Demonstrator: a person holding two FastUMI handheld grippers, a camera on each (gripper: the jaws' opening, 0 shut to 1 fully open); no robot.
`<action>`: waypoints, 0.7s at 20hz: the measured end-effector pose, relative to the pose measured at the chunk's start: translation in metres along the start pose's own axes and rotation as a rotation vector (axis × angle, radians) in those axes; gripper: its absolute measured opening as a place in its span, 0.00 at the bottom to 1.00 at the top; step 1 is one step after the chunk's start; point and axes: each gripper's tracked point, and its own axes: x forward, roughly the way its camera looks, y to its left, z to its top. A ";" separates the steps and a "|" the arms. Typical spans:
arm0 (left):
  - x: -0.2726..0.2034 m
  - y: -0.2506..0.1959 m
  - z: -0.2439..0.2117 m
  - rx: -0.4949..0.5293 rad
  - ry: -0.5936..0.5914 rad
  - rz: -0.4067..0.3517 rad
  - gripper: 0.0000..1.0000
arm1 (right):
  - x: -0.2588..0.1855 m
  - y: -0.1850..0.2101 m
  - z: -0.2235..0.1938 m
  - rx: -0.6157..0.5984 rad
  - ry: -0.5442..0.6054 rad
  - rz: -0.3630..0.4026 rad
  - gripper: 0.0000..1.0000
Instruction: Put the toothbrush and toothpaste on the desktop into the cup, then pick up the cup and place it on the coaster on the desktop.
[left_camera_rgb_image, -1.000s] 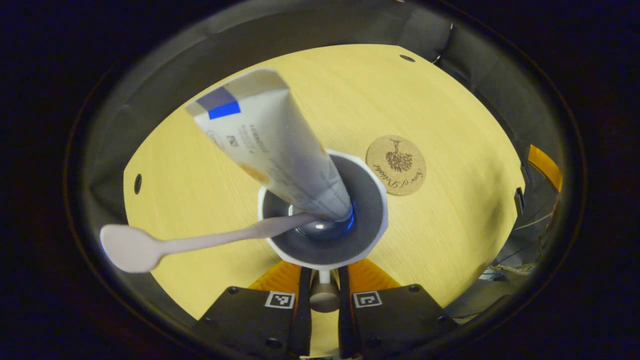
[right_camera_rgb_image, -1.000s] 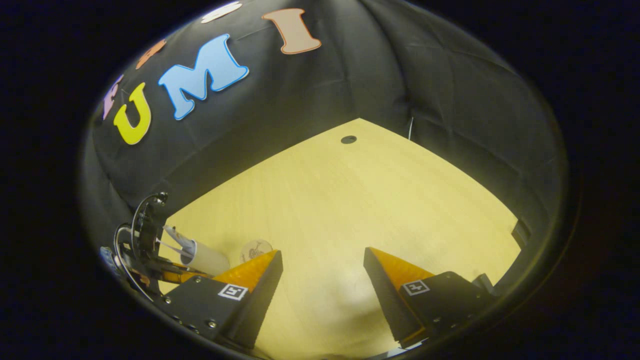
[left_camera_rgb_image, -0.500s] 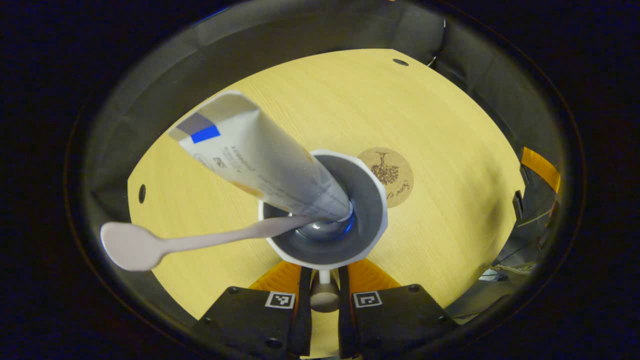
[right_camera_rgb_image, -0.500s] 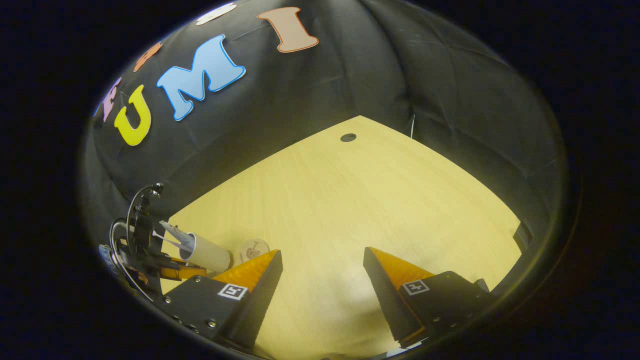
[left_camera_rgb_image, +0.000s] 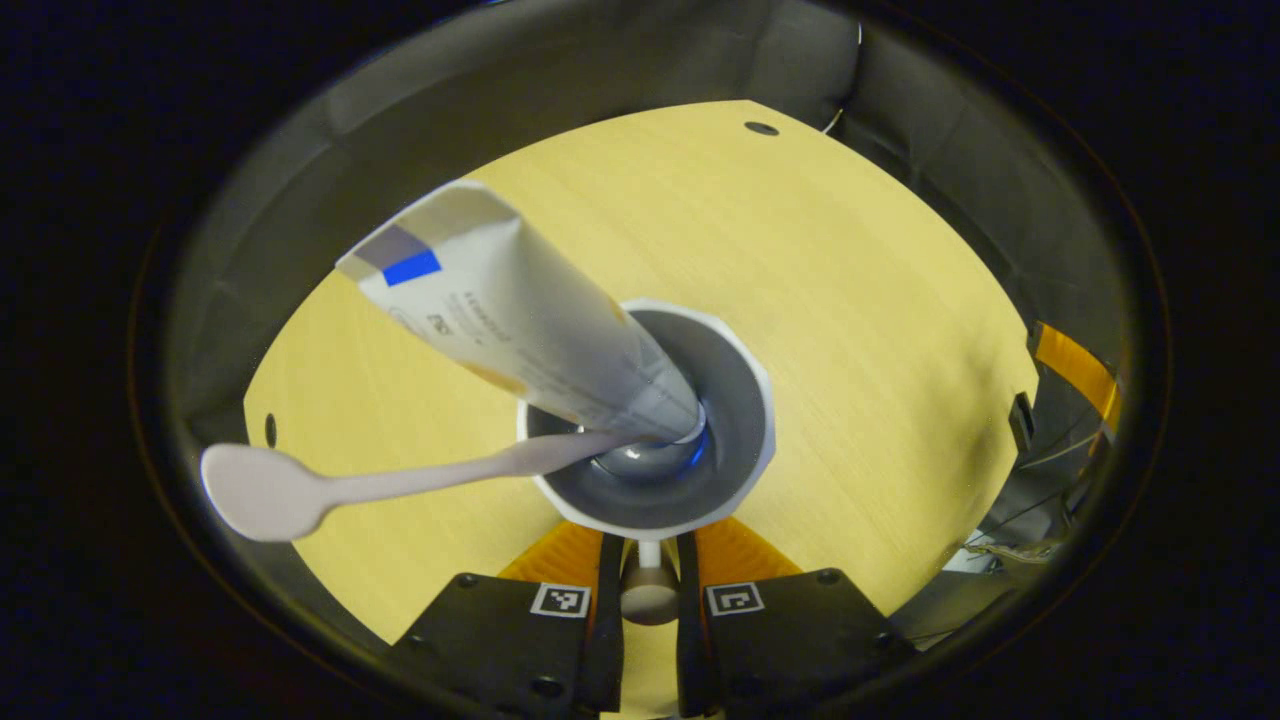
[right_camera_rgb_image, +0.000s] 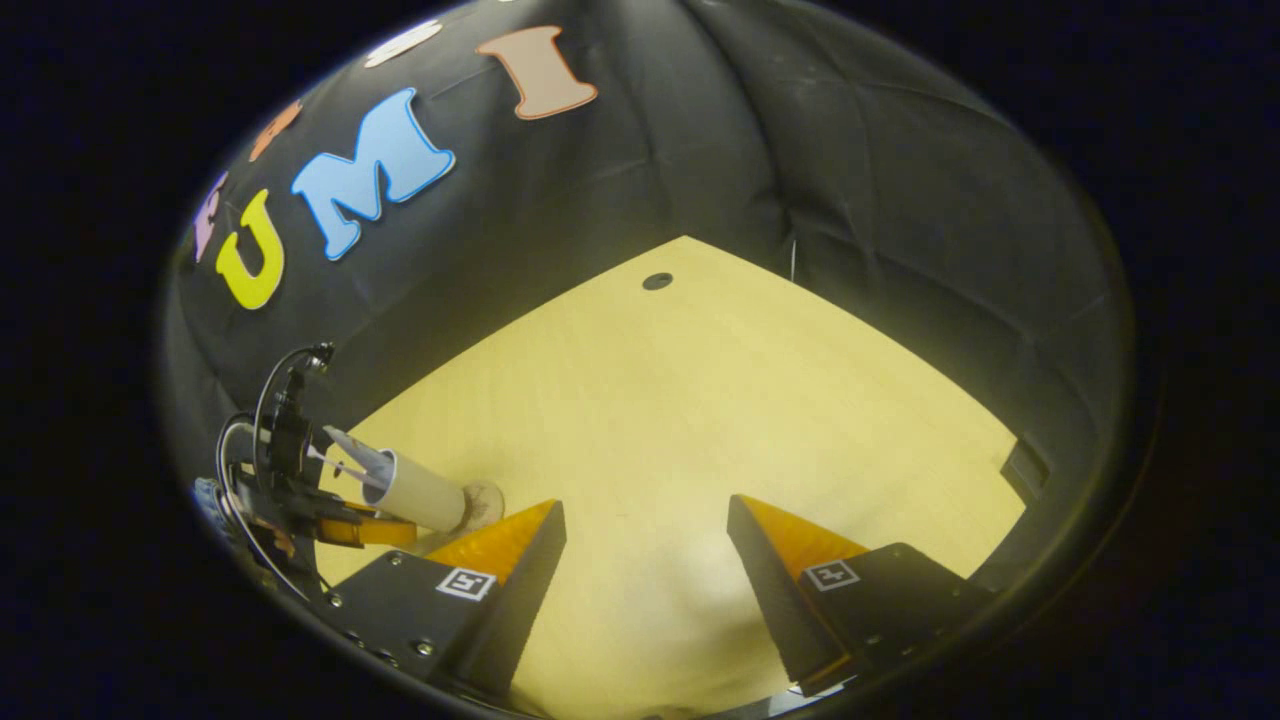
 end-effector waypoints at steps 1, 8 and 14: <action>0.004 -0.006 0.005 0.005 0.003 -0.003 0.28 | -0.002 -0.006 0.001 0.010 -0.001 -0.006 0.96; 0.018 -0.031 0.014 0.032 0.023 -0.014 0.28 | -0.007 -0.028 0.001 0.045 -0.001 -0.032 0.96; 0.019 -0.031 0.009 0.023 0.019 -0.010 0.29 | -0.009 -0.033 0.000 0.055 0.004 -0.028 0.96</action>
